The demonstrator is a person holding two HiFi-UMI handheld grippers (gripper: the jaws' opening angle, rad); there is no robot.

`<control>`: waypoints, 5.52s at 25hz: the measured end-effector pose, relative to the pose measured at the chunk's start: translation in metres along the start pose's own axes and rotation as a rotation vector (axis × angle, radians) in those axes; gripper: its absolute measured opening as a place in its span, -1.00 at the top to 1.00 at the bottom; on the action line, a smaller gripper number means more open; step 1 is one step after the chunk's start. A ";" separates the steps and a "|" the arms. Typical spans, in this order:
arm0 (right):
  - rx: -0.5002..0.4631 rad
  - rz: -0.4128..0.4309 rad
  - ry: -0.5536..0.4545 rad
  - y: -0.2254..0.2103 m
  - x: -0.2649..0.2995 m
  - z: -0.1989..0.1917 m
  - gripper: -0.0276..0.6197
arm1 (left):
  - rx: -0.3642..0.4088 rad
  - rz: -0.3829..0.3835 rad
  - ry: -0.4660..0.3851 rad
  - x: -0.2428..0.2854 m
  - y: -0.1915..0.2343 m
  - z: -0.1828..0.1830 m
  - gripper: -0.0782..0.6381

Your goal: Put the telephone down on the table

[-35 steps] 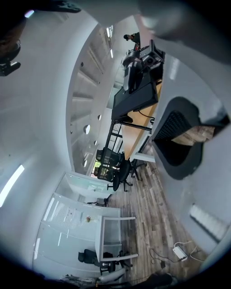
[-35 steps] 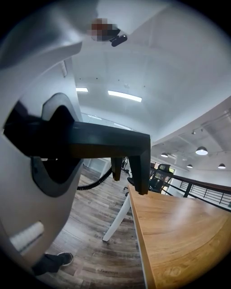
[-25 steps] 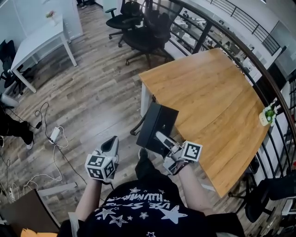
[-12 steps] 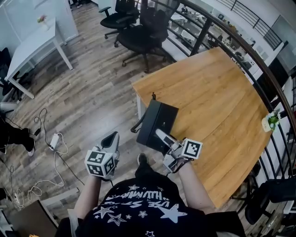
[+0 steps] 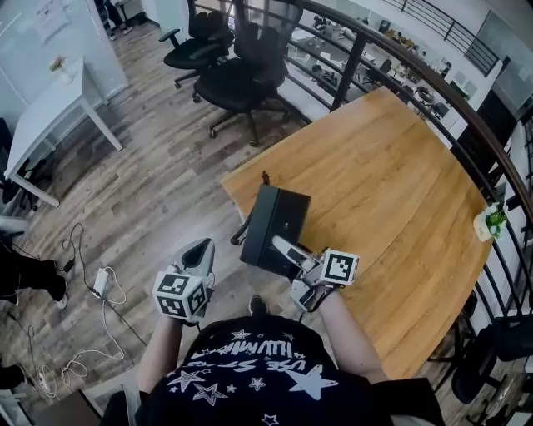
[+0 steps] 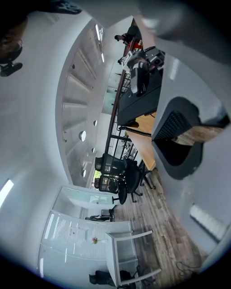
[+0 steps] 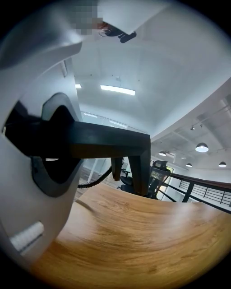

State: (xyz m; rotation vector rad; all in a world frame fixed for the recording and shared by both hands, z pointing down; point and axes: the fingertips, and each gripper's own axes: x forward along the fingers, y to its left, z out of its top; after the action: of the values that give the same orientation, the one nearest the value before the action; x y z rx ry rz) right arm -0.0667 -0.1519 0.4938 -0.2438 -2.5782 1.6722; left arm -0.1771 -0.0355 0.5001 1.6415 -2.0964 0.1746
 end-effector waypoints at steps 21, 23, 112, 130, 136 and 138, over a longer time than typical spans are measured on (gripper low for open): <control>0.015 -0.145 -0.156 -0.047 0.027 0.050 0.41 | 0.051 -0.221 0.059 0.107 0.030 0.036 0.78; 0.016 -0.165 -0.183 -0.049 0.035 0.057 0.41 | 0.073 -0.253 0.064 0.120 0.038 0.048 0.78; 0.021 -0.537 -0.462 -0.143 0.125 0.072 0.41 | 0.273 -0.671 0.241 0.242 0.091 0.079 0.78; -0.017 -0.828 -0.342 -0.160 0.103 0.060 0.12 | 0.279 -0.686 0.236 0.239 0.085 0.077 0.78; -0.007 -0.871 -0.308 -0.164 0.094 0.058 0.03 | 0.281 -0.695 0.231 0.238 0.079 0.079 0.78; 0.004 -0.875 -0.303 -0.165 0.092 0.057 0.01 | 0.277 -0.696 0.230 0.239 0.078 0.080 0.78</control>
State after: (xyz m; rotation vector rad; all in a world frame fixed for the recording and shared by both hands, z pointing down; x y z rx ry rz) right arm -0.1817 -0.2539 0.6175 1.0481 -2.2760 1.4090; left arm -0.3153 -0.2548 0.5478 2.2847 -1.2793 0.4084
